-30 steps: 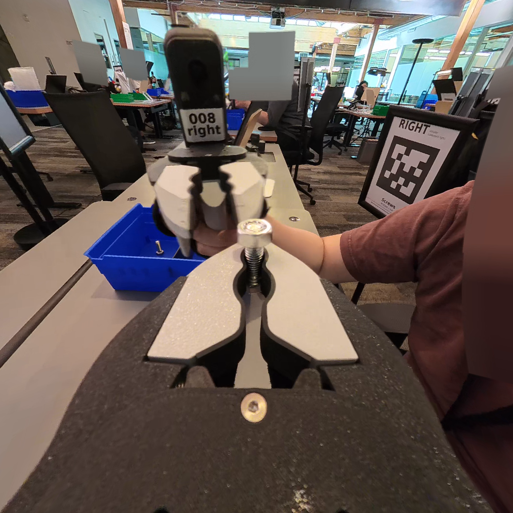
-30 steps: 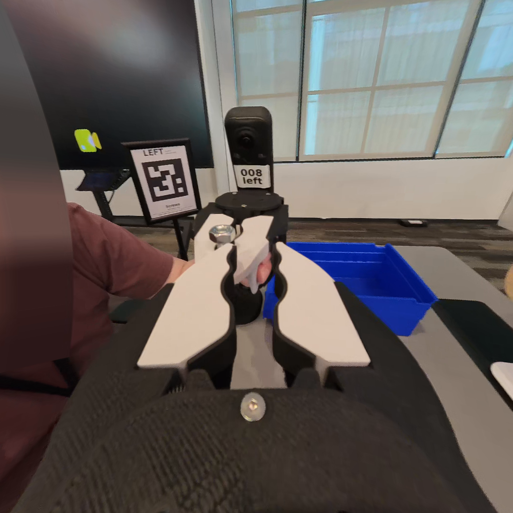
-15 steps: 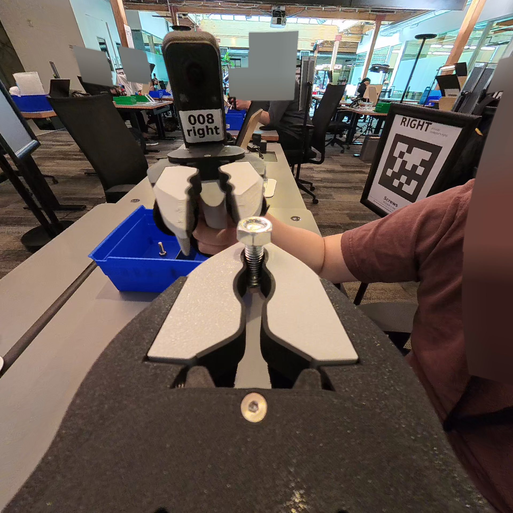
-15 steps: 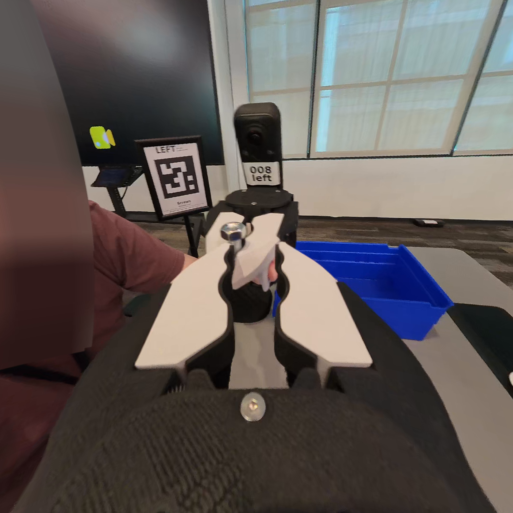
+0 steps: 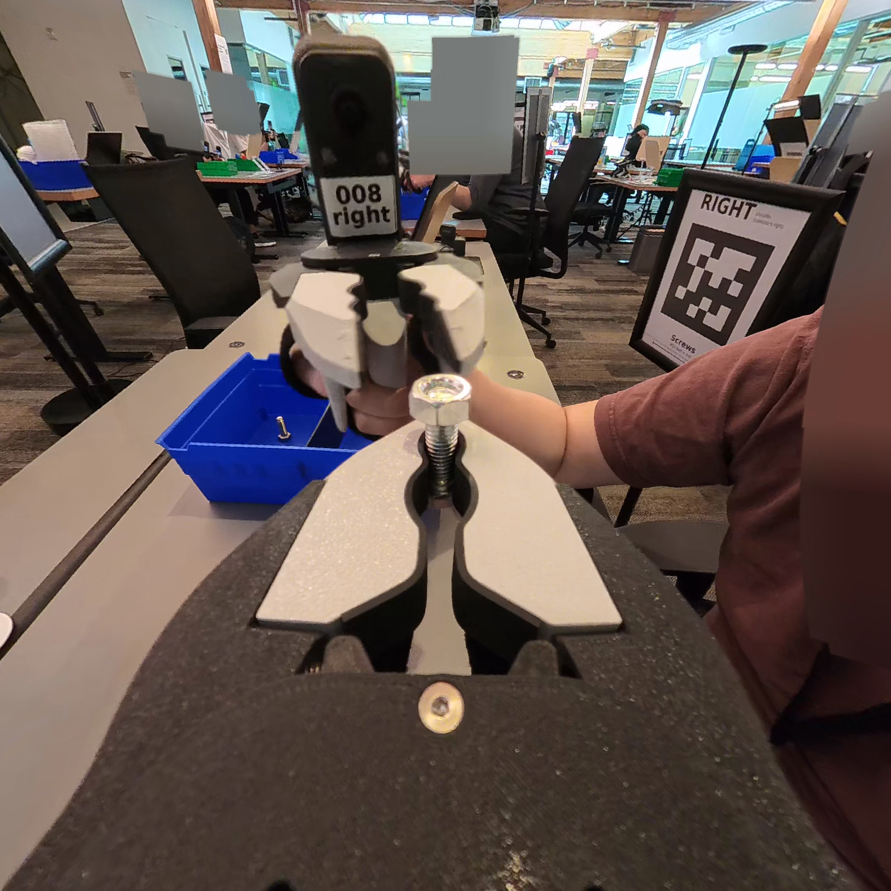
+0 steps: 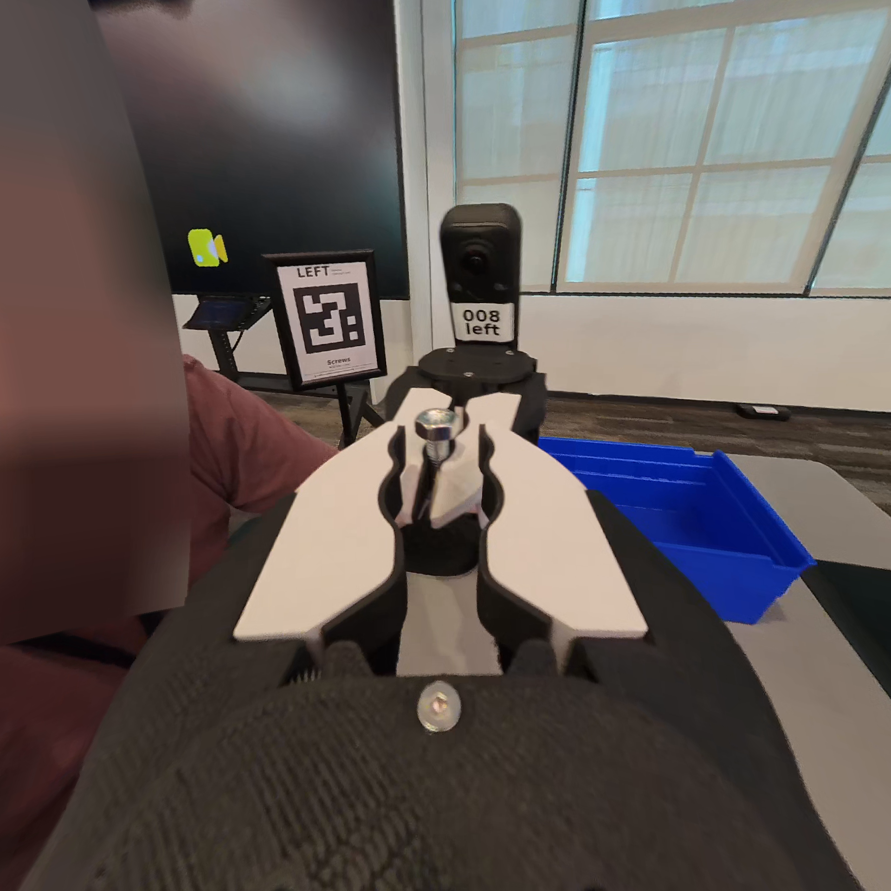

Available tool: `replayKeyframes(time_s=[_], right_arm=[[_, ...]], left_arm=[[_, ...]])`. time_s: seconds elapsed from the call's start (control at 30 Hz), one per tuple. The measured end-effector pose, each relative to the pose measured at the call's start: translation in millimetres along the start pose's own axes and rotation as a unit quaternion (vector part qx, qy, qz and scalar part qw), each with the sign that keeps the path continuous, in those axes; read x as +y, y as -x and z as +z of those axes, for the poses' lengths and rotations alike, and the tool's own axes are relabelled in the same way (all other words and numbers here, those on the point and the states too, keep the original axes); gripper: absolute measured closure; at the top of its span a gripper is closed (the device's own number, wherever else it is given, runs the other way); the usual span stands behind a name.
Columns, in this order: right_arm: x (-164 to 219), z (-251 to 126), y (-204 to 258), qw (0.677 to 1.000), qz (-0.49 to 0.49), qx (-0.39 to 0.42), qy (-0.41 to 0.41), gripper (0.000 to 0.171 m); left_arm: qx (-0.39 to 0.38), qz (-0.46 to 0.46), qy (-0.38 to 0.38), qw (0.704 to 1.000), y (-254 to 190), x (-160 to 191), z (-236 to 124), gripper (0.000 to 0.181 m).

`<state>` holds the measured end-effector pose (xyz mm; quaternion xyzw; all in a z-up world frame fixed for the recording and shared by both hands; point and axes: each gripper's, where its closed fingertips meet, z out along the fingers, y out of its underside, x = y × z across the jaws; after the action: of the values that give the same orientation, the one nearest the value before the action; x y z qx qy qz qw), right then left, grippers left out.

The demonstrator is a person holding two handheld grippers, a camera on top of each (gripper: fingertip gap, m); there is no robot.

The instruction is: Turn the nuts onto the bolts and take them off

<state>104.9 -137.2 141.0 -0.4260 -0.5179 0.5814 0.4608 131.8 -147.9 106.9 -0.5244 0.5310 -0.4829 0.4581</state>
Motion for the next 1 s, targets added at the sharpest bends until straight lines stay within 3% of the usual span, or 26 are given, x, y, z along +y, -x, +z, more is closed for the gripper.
replayKeyframes(time_s=[1.0], right_arm=[[1.5,4.1,1.9,1.000,0.010,-0.011,-0.005,0.139]], left_arm=[[0.006,-0.001,0.004,1.000,-2.9,1.2,1.6,0.178]])
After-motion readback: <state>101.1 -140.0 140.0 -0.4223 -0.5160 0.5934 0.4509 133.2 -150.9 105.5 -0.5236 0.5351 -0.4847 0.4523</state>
